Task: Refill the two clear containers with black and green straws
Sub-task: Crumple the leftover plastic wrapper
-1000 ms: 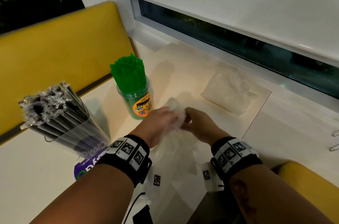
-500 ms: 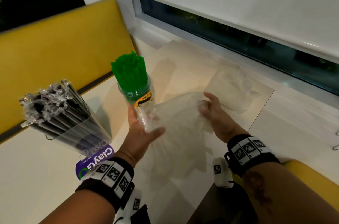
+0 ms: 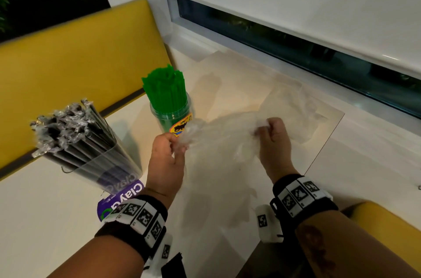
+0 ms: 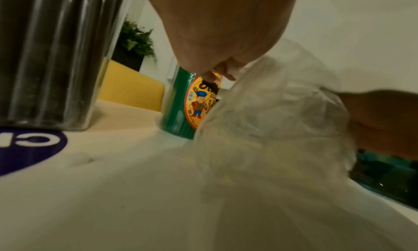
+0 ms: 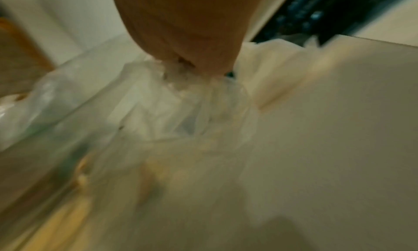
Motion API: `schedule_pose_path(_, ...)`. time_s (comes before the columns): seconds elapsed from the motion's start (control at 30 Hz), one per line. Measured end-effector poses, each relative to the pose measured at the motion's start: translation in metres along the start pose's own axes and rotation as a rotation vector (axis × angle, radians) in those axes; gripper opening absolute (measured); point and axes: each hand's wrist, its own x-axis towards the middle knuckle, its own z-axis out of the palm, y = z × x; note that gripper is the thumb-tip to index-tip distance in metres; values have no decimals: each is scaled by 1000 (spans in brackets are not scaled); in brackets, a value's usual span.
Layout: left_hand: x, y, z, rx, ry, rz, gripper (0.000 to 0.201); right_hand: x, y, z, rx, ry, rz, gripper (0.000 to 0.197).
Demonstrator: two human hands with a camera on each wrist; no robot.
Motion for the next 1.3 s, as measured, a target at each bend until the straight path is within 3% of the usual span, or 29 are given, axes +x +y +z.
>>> schedule_pose_path(0.07, 0, 2, 0, 58, 55, 90, 16, -6, -14, 1, -135, 72, -270, 6)
schedule_pose_path(0.13, 2, 0, -1, 46, 34, 107, 18, -10, -20, 1, -239, 45, -552, 21)
schedule_pose_path(0.2, 4, 1, -4, -58, -77, 39, 44, -10, -14, 1, -356, -72, -628, 24)
schedule_pose_path(0.27, 3, 0, -5, -107, -238, 18, 81, -9, 0, -2, -348, -238, -392, 13)
schedule_pose_path(0.3, 2, 0, -5, -97, -312, 32, 90, -7, 6, -5, -266, -332, -222, 3)
schedule_pose_path(0.37, -3, -3, 0, 28, -411, 196, 68, -6, 19, -10, -173, -445, -18, 13)
schedule_pose_path(0.47, -11, -14, 8, 277, -487, 528, 13, -1, 37, -15, -277, -523, 84, 17)
schedule_pose_path(0.57, -21, -24, 16, 281, -572, 742, 16, 10, 48, -18, -352, -573, 149, 22)
schedule_pose_path(0.63, -33, -30, 18, 264, -628, 753, 17, 14, 44, -19, -431, -582, 148, 9)
schedule_pose_path(0.7, -44, -31, 18, 231, -647, 497, 12, 15, 40, -16, -527, -606, 104, 18)
schedule_pose_path(0.8, -39, -15, 20, -50, -638, -301, 31, 13, 40, -3, -672, -490, 107, 25)
schedule_pose_path(0.83, -33, -12, 22, -111, -566, -508, 34, 13, 41, 1, -699, -428, 130, 30)
schedule_pose_path(0.87, -28, -13, 23, -76, -493, -615, 36, 13, 41, 4, -727, -386, 136, 44)
schedule_pose_path(0.93, -21, -18, 24, 65, -393, -659, 42, 14, 42, 7, -804, -378, 117, 76)
schedule_pose_path(0.97, -19, -23, 23, 152, -377, -646, 48, 16, 41, 8, -853, -388, 100, 78)
schedule_pose_path(1.03, -16, -33, 22, 369, -400, -584, 63, 19, 42, 9, -936, -412, 68, 62)
schedule_pose_path(1.17, -3, -35, 20, 805, -570, -388, 53, 24, 39, 9, -884, -354, 108, 28)
schedule_pose_path(1.23, 3, -30, 22, 681, -585, -455, 43, 21, 30, 12, -777, -271, 122, 19)
schedule_pose_path(1.3, 8, -18, 26, 446, -522, -528, 23, 10, 12, 21, -734, -181, 28, 18)
